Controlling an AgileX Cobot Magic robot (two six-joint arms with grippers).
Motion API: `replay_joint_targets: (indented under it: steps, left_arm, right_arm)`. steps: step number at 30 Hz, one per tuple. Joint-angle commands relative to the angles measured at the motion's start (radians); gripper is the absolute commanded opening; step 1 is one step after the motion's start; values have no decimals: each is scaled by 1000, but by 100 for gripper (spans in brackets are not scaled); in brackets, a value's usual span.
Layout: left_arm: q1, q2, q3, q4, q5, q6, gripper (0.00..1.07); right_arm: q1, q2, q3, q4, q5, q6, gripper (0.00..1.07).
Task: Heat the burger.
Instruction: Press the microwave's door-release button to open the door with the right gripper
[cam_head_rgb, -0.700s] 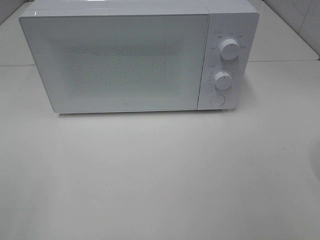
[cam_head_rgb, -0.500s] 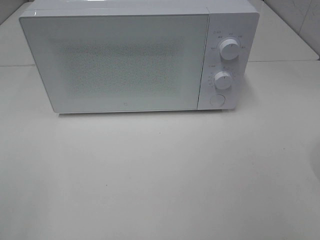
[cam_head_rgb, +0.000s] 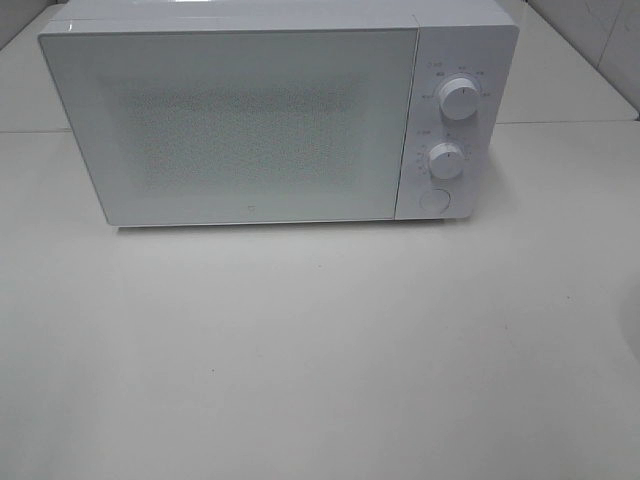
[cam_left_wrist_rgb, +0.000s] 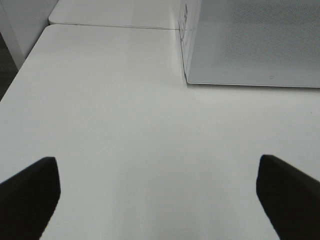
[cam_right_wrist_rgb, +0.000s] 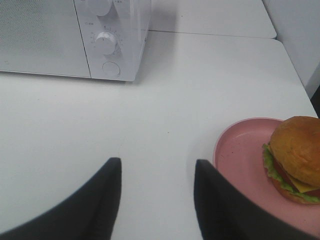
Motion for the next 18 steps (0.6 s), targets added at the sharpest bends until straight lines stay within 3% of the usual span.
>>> replay_joint_targets:
  steps: [1,6,9,11,12,18]
  left_arm:
    - [1,-21,3,1,-3,-5,100]
    - [1,-21,3,1,-3,-5,100]
    - [1,-21,3,1,-3,-5,100]
    - [1,-21,3,1,-3,-5,100]
    - [1,-21,3,1,-3,-5,100]
    - [1,-16,3,1,-3,-5,100]
  right_arm:
    - [1,120,-18,-17,-151,-36,37]
    - [1,215,4,-22,-440,-36,26]
    - [1,329,60,-34,-759,-36,17]
    - [1,349,78,-34,-824,-36,16]
    - [1,400,119,-35,-989,-37,11]
    - [1,536,189,-30,-1233,21,4]
